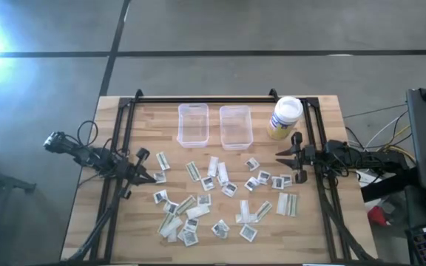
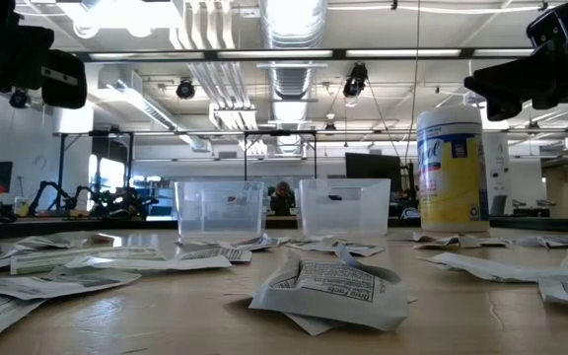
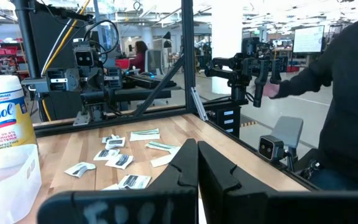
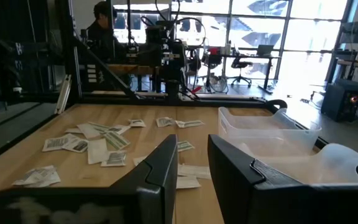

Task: Pick & Place First Aid Supplies

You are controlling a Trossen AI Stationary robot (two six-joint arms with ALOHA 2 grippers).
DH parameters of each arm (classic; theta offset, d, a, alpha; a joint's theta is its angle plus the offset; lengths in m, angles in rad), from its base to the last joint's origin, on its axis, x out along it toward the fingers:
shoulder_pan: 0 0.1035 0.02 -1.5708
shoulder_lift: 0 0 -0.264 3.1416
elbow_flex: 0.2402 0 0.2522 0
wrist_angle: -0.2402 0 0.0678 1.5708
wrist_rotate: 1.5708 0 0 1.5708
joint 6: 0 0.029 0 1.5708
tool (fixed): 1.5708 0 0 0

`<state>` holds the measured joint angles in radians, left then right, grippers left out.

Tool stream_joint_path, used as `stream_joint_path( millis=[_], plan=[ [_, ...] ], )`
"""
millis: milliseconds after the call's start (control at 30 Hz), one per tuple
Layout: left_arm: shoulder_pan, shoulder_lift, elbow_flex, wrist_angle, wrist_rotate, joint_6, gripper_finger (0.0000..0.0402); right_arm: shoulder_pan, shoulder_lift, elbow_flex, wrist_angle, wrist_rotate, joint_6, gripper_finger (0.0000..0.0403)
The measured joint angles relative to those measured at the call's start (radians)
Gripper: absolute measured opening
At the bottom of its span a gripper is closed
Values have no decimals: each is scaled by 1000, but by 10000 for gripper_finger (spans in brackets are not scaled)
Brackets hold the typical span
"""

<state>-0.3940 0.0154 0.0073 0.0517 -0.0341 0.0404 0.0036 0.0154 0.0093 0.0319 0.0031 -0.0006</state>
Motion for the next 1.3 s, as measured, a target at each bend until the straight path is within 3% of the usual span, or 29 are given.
stream_joint_path(
  millis=[600, 1100, 1300],
  plan=[
    [0, 0, 0, 0, 0, 0, 0, 0, 0, 0, 1, 0, -1, 86],
    [0, 0, 0, 0, -27, 4, 0, 0, 0, 0, 16, -3, 168, 86],
    [0, 0, 0, 1, -29, 4, 0, 0, 0, 0, 114, -2, 183, 86]
  ],
)
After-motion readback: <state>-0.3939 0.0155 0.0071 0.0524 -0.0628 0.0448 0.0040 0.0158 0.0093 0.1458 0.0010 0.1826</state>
